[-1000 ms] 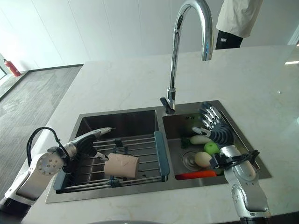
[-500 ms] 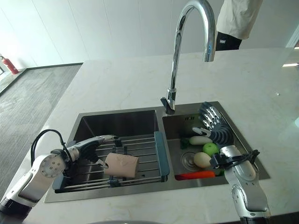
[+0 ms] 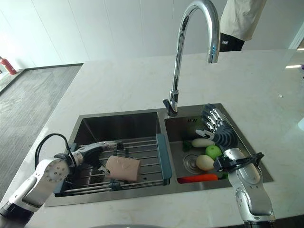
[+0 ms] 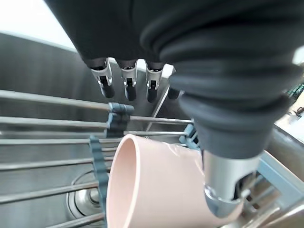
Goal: Place the dishes in the dishwasher.
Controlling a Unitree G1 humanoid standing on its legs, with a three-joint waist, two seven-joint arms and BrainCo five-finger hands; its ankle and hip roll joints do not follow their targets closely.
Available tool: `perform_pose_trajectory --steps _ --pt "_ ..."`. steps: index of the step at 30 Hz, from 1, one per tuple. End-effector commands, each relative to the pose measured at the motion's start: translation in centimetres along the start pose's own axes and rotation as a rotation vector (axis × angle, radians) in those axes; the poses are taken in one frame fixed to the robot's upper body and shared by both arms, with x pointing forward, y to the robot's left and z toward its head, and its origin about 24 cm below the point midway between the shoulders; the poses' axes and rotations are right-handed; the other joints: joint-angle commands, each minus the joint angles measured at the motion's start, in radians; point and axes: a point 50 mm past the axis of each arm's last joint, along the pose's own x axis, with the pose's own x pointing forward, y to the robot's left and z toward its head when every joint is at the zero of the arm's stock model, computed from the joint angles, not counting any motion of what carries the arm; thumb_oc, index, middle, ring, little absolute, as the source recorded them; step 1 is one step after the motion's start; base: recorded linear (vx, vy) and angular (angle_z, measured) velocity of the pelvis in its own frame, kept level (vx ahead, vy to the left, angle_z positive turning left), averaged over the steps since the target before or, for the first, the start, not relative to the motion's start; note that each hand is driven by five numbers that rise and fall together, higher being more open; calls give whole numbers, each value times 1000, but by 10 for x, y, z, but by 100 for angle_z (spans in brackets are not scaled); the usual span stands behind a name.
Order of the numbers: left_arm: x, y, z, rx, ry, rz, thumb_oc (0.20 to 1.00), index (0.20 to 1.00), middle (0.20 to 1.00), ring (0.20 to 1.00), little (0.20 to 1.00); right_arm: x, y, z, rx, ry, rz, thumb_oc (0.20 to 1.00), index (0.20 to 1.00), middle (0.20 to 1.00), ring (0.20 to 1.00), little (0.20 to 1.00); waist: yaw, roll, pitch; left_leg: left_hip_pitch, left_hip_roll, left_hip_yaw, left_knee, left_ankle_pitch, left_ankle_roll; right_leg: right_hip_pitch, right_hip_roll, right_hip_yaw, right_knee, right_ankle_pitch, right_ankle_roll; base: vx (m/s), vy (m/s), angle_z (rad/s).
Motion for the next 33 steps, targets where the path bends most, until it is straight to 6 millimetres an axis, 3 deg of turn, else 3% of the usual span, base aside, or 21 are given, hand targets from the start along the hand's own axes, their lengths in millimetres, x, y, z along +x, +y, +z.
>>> perform_pose_trajectory --steps 1,33 --pt "-1 22 3 81 -11 92 1000 1000 1000 1000 1000 15 -2 36 -67 -181 31 1000 1000 1000 1000 1000 -8 -2 15 84 13 125 6 -148 11 -10 28 -53 0 -39 18 0 0 0" --pt "13 -2 -2 116 52 20 1000 1000 1000 1000 1000 18 2 37 -59 -191 40 1000 1000 1000 1000 1000 -22 1 16 85 19 143 6 -147 13 -18 35 -44 0 -40 13 -2 -1 0"
